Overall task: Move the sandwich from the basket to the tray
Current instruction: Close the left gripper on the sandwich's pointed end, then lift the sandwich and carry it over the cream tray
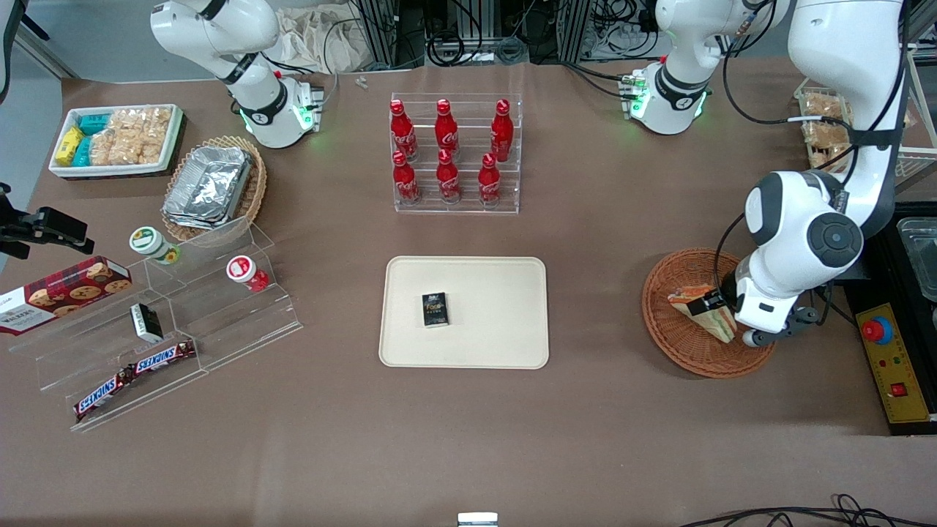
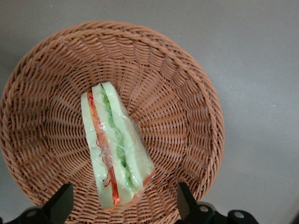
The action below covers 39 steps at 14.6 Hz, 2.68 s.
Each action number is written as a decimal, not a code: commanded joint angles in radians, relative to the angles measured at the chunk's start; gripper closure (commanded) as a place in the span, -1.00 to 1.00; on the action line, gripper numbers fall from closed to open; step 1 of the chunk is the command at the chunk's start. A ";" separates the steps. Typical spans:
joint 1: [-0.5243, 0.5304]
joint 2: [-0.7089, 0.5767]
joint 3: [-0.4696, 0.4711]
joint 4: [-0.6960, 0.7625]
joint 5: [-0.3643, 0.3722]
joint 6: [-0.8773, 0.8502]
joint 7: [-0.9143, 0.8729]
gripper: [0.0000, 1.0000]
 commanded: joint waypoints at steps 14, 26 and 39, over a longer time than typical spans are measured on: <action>-0.004 0.098 0.022 0.002 -0.004 0.109 -0.172 1.00; -0.118 0.089 -0.087 0.511 -0.010 -0.516 -0.170 1.00; -0.487 0.422 -0.102 0.666 -0.005 -0.410 -0.158 1.00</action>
